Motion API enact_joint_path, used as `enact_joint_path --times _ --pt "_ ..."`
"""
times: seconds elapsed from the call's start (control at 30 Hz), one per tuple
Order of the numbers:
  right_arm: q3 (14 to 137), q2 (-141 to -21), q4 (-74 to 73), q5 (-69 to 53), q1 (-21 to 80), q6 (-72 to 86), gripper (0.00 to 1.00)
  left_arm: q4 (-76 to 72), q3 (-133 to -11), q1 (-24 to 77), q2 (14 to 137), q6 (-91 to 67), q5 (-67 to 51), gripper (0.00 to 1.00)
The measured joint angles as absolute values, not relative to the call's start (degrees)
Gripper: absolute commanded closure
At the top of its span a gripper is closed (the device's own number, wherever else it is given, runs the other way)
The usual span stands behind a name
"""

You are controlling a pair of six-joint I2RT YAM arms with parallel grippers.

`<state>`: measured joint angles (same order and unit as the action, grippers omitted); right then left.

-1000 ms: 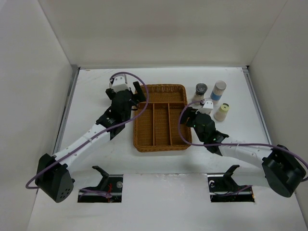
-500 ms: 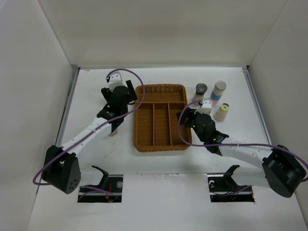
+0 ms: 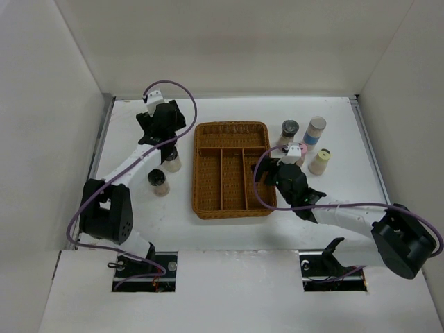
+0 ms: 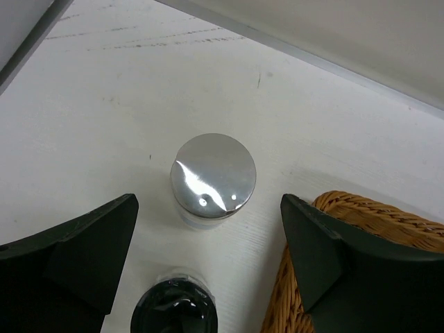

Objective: Organize the condiment bottles

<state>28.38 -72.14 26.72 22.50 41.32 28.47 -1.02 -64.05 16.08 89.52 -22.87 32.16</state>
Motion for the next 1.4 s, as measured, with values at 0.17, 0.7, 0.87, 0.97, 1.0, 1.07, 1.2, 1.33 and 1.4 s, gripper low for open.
enact_joint_path --times 0.17,0.7,0.87,0.97,1.0,1.07,1.2,1.33,1.4 --pt "28.4 -72.1 27.1 22.4 41.4 28.3 0.13 -1.0 -67.6 15.0 94.8 -22.7 30.3 0.18" --pt "28.6 -72.5 27.5 22.0 42.1 27.9 0.13 -0.2 -71.9 12.9 101.0 -21.3 29.5 0.69" --pt "28.6 -72.6 27.5 22.0 42.1 27.9 0.13 0.6 -71.3 13.1 98.7 -21.2 29.6 0.69" --pt "28.8 -72.8 27.5 22.0 42.1 27.8 0.13 0.6 -71.2 14.2 94.8 -20.4 30.1 0.69" --pt "28.8 -72.8 27.5 22.0 42.1 27.8 0.13 0.4 -71.2 14.7 93.5 -20.2 30.2 0.69" --pt "28.8 -72.8 27.5 22.0 42.1 27.8 0.13 0.0 -72.0 16.5 90.8 -19.4 30.3 0.69" --pt "28.8 -72.8 27.5 22.0 42.1 27.8 0.13 -1.7 -73.8 21.3 88.3 -18.3 30.6 0.69" --pt "28.8 -72.4 27.5 22.0 42.0 27.9 0.14 -2.0 -75.1 26.6 88.5 -17.7 29.7 0.69" --pt "28.8 -71.6 27.5 22.0 42.0 27.9 0.14 -2.2 -75.7 28.5 89.7 -17.6 29.0 0.69"
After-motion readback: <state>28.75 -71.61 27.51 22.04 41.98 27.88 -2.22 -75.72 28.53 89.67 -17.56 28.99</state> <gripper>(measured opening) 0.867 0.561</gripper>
